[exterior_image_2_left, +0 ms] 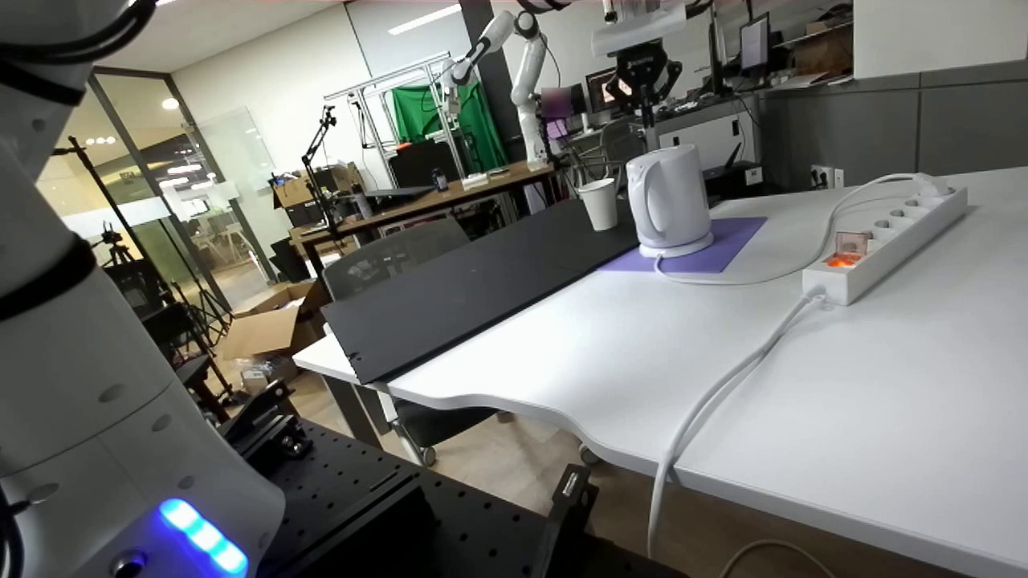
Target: Switch the kettle on
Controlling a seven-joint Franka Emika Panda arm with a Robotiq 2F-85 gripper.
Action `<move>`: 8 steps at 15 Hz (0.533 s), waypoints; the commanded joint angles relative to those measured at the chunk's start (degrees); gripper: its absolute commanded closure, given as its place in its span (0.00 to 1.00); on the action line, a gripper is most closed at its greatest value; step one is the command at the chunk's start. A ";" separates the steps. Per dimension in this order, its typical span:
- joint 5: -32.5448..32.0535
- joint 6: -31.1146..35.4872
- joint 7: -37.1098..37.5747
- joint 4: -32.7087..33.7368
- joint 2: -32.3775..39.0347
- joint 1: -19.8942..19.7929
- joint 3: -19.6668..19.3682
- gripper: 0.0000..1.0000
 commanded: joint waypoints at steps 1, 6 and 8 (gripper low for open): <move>-0.73 0.17 0.21 0.12 -0.12 -0.34 0.74 0.86; -0.69 0.10 0.18 0.10 0.45 -0.59 0.80 0.69; -0.69 0.10 0.18 0.10 0.45 -0.58 0.81 0.69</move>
